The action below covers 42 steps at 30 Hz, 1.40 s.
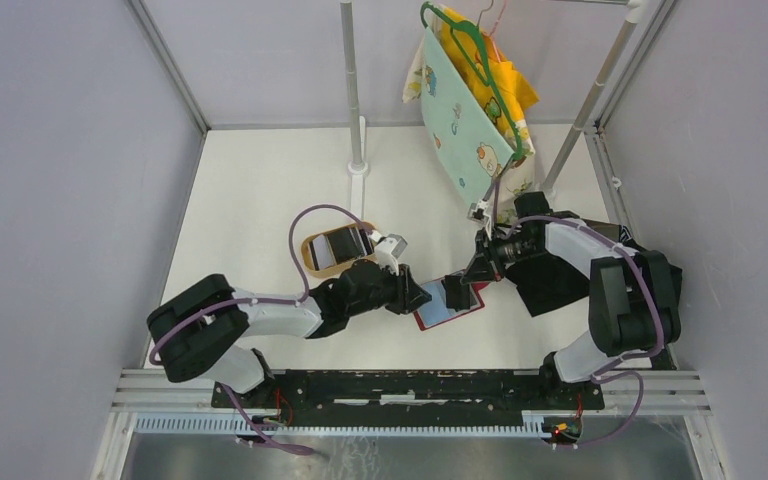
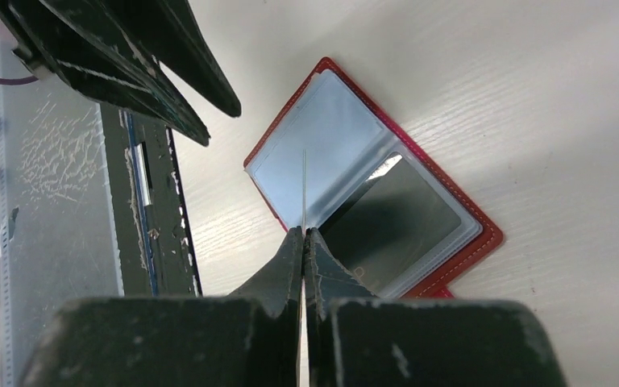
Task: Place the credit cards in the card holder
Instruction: Insert the credit card into the card holder.
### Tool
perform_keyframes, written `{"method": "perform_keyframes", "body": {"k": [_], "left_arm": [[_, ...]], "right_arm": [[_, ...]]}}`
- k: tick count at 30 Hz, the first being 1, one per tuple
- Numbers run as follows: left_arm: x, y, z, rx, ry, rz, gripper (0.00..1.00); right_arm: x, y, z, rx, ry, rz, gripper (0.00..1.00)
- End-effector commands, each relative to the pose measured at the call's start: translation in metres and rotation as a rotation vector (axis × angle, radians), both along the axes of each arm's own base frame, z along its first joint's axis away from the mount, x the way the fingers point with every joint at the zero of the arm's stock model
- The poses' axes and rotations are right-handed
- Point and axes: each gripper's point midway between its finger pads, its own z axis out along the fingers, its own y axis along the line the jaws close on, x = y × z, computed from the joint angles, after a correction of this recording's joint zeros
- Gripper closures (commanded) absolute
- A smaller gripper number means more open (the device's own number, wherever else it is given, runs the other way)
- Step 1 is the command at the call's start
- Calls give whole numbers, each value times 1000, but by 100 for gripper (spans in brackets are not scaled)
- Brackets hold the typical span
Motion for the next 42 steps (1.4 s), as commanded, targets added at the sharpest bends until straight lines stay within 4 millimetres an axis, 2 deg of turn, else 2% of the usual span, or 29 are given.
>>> {"method": "perform_keyframes", "body": {"k": [1, 5, 9, 19, 30, 42], "left_arm": [[10, -20, 8, -49, -9, 23, 68], [9, -20, -13, 9, 20, 32, 72], [11, -12, -29, 82, 36, 74, 75], [11, -1, -49, 216, 58, 128, 79], [8, 2, -58, 262, 68, 138, 80], [9, 2, -60, 278, 65, 141, 80]], "right_arm": [[20, 0, 3, -11, -19, -27, 100], [21, -1, -2, -18, 9, -33, 100], [22, -2, -8, -30, 37, -41, 100], [32, -5, -26, -90, 123, -124, 100], [43, -10, -41, -155, 172, -185, 100], [44, -10, -50, -237, 160, -144, 100]]}}
